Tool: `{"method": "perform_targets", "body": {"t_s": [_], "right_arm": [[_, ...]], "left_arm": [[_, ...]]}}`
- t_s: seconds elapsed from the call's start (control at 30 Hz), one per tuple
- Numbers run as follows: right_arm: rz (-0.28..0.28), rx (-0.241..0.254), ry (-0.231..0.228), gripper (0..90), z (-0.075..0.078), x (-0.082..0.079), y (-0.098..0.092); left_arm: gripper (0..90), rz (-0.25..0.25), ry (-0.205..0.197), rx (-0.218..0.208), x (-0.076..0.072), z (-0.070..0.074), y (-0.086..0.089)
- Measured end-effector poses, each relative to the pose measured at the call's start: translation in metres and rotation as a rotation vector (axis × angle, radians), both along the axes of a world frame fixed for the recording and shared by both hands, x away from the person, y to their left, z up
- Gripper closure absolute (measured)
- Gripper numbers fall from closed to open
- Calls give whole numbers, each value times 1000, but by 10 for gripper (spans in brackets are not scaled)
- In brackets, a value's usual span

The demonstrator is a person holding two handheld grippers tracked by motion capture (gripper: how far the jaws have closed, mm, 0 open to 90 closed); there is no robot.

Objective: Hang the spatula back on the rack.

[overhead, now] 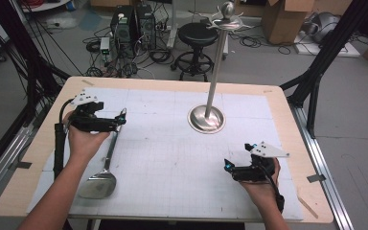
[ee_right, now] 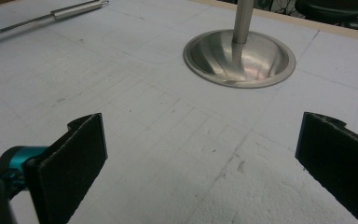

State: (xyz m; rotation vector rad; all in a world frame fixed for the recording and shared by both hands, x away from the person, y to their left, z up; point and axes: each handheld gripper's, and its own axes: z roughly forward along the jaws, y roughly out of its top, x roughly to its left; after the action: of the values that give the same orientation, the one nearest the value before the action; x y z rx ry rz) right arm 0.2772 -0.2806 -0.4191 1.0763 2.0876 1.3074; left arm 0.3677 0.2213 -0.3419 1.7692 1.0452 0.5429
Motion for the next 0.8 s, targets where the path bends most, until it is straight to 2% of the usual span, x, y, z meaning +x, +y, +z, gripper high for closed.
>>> {"method": "perform_targets", "body": {"t_s": [0.17,0.3,0.43,0.6,0.77,0.8], "right_arm": [[0,-1,9,5,0,-1,1],[-1,-14,13,5,-1,0,2],[-6,-16,13,5,-2,1,2],[2,-9,27,5,-2,2,2],[8,-20,20,5,-4,3,4],[6,-18,30,5,-4,3,4]], "left_arm": [[16,9,38,19,13,-4,-2],[16,51,73,38,22,-9,-4],[17,63,109,54,28,-13,-5],[16,74,135,56,36,-14,-7],[17,87,177,99,45,-15,-12],[17,94,183,98,46,-16,-12]]}}
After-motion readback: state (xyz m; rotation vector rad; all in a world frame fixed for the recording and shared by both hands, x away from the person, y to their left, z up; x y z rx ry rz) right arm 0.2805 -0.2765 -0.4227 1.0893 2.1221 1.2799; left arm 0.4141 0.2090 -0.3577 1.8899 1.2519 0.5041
